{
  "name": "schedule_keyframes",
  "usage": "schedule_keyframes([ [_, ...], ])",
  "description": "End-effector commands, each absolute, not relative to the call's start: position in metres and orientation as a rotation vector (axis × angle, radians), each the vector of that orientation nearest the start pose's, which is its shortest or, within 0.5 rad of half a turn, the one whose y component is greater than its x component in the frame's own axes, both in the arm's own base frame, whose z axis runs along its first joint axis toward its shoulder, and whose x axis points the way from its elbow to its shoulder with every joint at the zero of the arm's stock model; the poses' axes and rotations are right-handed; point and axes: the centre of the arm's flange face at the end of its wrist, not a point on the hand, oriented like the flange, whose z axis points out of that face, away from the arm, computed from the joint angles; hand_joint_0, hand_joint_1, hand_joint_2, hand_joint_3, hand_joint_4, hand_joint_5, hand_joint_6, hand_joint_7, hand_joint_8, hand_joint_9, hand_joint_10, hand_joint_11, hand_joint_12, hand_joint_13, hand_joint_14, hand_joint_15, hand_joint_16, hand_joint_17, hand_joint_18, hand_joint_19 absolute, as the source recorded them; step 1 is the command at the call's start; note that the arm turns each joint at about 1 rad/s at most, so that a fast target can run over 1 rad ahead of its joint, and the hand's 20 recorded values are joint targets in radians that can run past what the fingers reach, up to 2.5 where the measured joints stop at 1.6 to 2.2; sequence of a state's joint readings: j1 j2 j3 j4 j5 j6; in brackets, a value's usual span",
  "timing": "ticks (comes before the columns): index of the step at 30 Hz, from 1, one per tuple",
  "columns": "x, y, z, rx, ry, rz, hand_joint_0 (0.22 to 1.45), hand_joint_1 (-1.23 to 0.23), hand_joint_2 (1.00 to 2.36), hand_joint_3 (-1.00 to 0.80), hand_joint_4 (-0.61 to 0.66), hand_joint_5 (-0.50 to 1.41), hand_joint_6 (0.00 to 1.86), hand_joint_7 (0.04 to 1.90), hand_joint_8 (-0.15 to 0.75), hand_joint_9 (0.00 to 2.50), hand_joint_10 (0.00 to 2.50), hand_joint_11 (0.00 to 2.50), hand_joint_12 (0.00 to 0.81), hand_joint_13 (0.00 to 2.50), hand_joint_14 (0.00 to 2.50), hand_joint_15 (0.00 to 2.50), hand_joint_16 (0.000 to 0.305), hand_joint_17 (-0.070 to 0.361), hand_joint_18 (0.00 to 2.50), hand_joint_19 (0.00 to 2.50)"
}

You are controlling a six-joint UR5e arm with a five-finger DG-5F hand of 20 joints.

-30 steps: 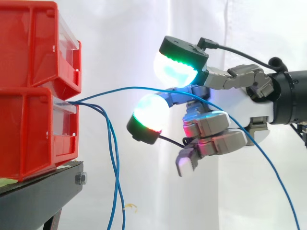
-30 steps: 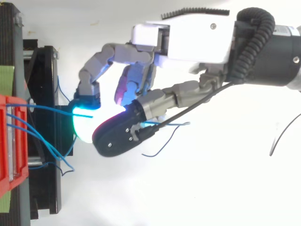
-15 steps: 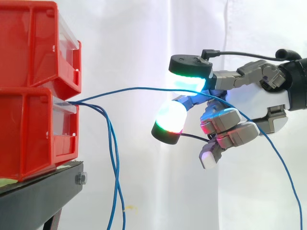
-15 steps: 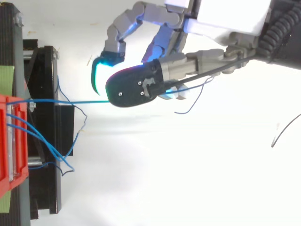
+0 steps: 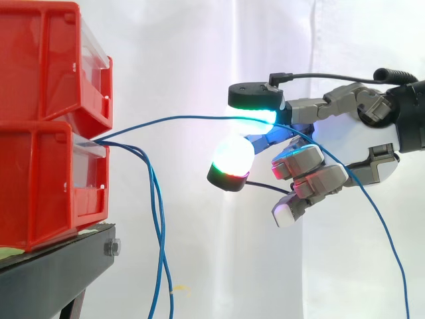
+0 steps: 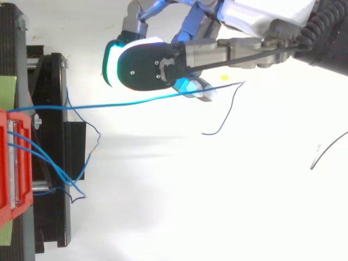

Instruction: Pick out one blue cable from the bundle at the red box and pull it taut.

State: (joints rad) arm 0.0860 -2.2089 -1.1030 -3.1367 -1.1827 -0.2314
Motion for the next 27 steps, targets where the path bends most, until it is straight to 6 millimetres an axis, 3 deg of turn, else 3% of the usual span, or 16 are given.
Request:
schedule_keyframes([
  [1, 0.727, -0.105, 0.324, 1.264, 1.243, 0.713, 0.65, -0.55, 1.02, -0.31, 0.09, -0.2, 0.9, 0.76, 0.234, 1.38, 0.05, 1.54, 0.273, 1.51, 0.01, 1.35, 0.024, 0.055, 0.87, 0.48],
  [5, 0.731, -0.093, 0.326, 1.256, 1.235, 0.743, 0.66, -0.56, 1.01, -0.33, 0.11, -0.2, 0.9, 0.76, 0.238, 1.37, 0.07, 1.53, 0.269, 1.5, 0.01, 1.34, 0.025, 0.055, 0.87, 0.5],
  [11, 0.736, -0.071, 0.328, 1.24, 1.225, 0.792, 0.59, -0.49, 1.0, -0.5, 0.12, -0.2, 0.89, 0.74, 0.24, 1.38, 0.06, 1.53, 0.277, 1.5, 0.01, 1.34, 0.025, 0.055, 0.87, 0.52],
  [19, 0.737, -0.053, 0.327, 1.226, 1.245, 0.812, 0.56, -0.52, 1.0, -0.5, 0.11, -0.2, 0.89, 0.76, 0.246, 1.39, 0.04, 1.53, 0.28, 1.5, 0.01, 1.3, 0.025, 0.057, 0.87, 0.52],
  [27, 0.74, -0.039, 0.329, 1.216, 1.237, 0.845, 0.65, -0.61, 1.01, -0.41, 0.08, -0.19, 0.92, 0.77, 0.244, 1.4, 0.0, 1.56, 0.276, 1.5, 0.02, 1.28, 0.024, 0.055, 0.89, 0.55],
])
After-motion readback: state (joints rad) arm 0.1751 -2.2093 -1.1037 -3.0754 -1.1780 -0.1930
